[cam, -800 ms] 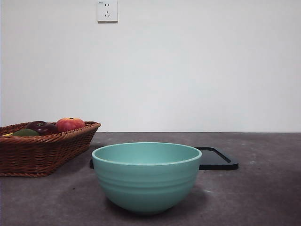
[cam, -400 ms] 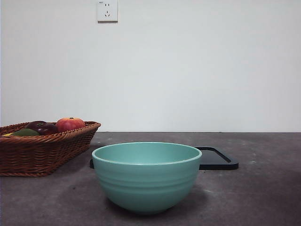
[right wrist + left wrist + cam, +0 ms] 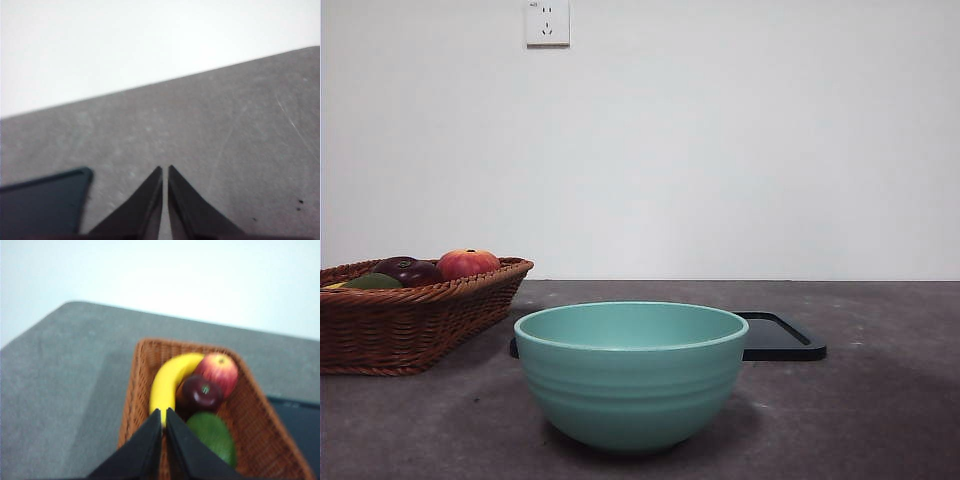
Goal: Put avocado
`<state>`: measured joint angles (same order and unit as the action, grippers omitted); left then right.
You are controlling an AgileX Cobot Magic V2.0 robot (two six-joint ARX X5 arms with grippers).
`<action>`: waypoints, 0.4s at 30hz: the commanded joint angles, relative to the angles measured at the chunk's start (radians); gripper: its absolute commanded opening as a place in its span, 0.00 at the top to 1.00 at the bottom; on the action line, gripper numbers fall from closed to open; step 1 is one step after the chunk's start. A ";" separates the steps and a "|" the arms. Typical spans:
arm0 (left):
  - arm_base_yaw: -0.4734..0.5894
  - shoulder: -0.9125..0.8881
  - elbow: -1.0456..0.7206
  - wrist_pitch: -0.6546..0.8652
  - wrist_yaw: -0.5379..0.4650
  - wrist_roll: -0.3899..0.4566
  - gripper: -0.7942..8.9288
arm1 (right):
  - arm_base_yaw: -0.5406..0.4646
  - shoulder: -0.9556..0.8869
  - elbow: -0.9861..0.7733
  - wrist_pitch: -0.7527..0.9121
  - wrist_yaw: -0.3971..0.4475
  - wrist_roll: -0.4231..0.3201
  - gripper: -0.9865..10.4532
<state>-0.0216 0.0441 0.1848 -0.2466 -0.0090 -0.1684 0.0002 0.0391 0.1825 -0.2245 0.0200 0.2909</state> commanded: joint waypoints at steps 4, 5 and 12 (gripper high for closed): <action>0.000 0.111 0.179 -0.080 0.027 -0.021 0.90 | 0.019 0.107 0.161 -0.079 -0.069 0.071 0.90; 0.000 0.135 0.213 -0.099 0.044 -0.021 0.90 | 0.023 0.128 0.188 -0.089 -0.089 0.070 0.90; 0.000 0.312 0.465 -0.247 0.167 -0.027 0.90 | 0.055 0.317 0.418 -0.266 -0.215 0.054 0.90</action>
<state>-0.0216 0.3389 0.6167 -0.4858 0.1368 -0.1864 0.0490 0.3298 0.5663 -0.4740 -0.1833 0.3466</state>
